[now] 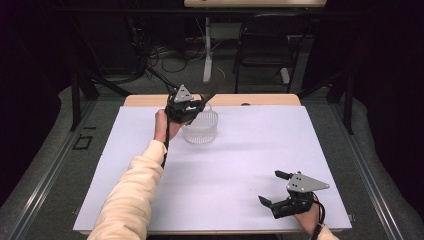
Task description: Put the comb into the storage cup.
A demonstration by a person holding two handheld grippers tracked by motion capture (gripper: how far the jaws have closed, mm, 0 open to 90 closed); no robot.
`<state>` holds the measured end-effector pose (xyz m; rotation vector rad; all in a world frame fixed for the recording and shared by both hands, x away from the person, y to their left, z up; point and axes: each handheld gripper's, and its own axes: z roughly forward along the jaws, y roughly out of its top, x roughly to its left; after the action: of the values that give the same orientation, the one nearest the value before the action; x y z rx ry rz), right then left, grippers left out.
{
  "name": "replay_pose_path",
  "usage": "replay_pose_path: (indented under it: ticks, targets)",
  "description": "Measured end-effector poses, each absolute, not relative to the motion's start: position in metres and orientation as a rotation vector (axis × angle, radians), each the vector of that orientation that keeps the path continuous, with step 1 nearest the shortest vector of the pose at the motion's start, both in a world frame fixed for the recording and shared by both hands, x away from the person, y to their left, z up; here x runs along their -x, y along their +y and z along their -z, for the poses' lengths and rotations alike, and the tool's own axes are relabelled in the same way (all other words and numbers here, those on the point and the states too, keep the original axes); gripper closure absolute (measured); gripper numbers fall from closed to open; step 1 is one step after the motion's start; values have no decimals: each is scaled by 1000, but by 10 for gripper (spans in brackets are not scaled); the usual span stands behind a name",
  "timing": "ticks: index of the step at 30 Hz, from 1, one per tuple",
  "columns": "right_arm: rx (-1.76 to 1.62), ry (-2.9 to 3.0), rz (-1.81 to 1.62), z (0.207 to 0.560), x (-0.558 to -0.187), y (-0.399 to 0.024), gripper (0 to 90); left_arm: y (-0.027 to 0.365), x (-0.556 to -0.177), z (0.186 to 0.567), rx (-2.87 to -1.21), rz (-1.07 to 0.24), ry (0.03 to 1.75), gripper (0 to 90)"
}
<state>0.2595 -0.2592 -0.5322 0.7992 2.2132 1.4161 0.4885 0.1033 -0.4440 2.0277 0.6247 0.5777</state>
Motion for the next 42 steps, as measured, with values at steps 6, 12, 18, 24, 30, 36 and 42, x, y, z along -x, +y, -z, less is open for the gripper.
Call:
replay_pose_path:
  ticks: [6,12,18,24,30,36,42]
  targets:
    - [-799,2213,-1415,532,-259,-259,0,103,-489,445,-2031,-580,621,720]
    - [-797,2213,-1414,532,-260,-260,0,102,-489,446,-2038,-576,614,720]
    - [-797,2213,-1414,532,-259,-260,0,101,-489,447,-2042,-571,605,720]
    - [-797,2213,-1412,532,-259,-260,0,101,-490,447,-2049,-568,606,720]
    - [-797,2213,-1412,532,-259,-260,0,101,-490,448,-2058,-558,603,720]
    - [-796,2213,-1411,532,-259,-260,0,100,-491,450,-2067,-550,598,720]
    - [-796,2211,-1412,532,-259,-260,0,98,-492,452,-2081,-548,593,720]
